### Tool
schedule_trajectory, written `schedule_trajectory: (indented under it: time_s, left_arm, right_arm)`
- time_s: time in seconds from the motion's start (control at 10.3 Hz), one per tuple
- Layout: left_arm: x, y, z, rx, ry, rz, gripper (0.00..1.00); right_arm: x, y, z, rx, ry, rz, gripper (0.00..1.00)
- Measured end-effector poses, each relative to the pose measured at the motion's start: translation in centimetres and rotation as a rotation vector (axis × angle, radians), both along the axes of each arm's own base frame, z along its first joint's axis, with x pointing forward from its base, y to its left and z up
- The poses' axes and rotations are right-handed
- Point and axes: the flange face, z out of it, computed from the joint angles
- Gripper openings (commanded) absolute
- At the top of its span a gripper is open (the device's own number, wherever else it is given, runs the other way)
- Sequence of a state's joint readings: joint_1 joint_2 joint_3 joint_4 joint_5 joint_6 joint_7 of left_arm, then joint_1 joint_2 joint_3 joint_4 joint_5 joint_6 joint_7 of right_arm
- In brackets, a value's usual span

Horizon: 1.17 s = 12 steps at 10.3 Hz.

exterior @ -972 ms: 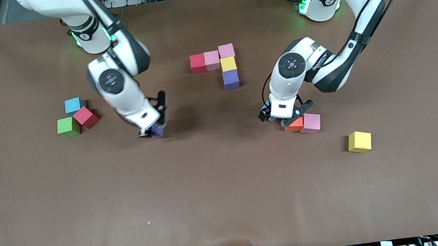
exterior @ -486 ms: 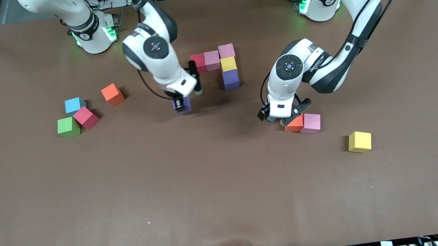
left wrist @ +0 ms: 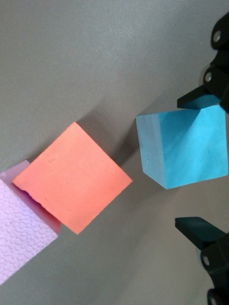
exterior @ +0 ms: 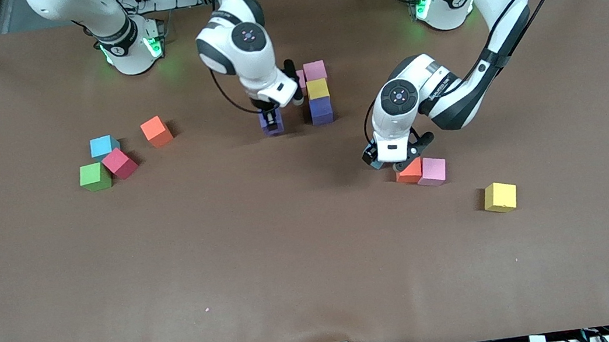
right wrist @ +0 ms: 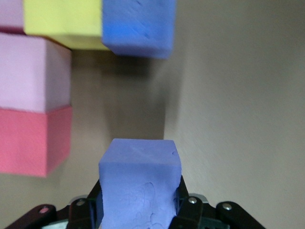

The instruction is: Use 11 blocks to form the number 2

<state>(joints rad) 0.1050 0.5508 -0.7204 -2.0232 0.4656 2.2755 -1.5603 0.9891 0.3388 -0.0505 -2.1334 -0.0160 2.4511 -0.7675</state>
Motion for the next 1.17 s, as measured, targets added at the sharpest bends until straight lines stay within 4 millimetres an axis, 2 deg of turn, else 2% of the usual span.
schedule_trajectory:
  time_s: [0.19,0.39,0.68,1.17]
  left_arm:
    - [-0.3,0.1,-0.4,0.008,0.007,0.044,1.0]
    - [-0.6,0.1,-0.9,0.012,0.018,0.056,1.0]
    - [-0.7,0.1,-1.4,0.014,0.026,0.076,1.0]
    - [-0.1,0.6,-1.3,0.012,0.023,0.085,1.0]
  right_arm:
    - [-0.9,2.0,-1.1,-0.003,-0.002,0.0,0.06]
    - [-0.8,3.6,-2.2,-0.004,-0.004,0.004,0.06]
    - [-0.5,4.8,-3.2,-0.005,-0.007,-0.004,0.06]
    - [-1.3,5.5,-3.4,-0.005,-0.009,-0.045,0.06]
